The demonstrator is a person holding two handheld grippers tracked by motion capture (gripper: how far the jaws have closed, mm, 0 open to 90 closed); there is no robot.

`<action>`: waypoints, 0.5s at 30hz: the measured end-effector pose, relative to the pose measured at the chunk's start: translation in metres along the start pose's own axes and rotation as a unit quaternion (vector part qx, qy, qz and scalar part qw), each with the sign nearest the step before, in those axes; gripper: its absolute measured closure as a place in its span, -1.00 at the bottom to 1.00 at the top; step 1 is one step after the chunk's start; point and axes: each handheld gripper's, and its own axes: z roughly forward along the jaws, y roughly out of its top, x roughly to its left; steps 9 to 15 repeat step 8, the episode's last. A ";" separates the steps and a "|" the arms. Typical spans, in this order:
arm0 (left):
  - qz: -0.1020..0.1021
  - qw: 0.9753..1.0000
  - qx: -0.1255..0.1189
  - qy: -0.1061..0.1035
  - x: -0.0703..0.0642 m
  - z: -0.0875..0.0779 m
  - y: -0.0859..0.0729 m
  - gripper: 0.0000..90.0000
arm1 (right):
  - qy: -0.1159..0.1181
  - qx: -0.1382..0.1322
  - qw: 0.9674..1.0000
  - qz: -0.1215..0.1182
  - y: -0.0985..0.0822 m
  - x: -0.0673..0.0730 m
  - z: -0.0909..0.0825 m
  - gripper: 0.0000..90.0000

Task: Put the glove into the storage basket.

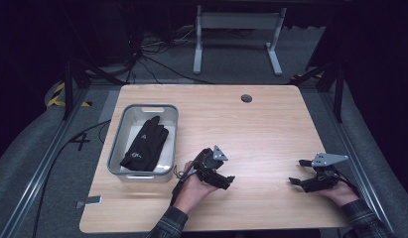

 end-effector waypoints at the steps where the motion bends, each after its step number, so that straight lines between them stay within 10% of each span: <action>1: 0.000 1.000 0.004 -0.002 -0.001 0.002 -0.001 -0.65 | 0.000 0.000 1.000 0.000 0.000 0.000 0.000 -0.67; 15: 0.007 1.000 0.017 -0.003 -0.004 0.012 -0.004 -0.66 | 0.001 0.000 1.000 0.000 0.000 0.000 0.000 -0.68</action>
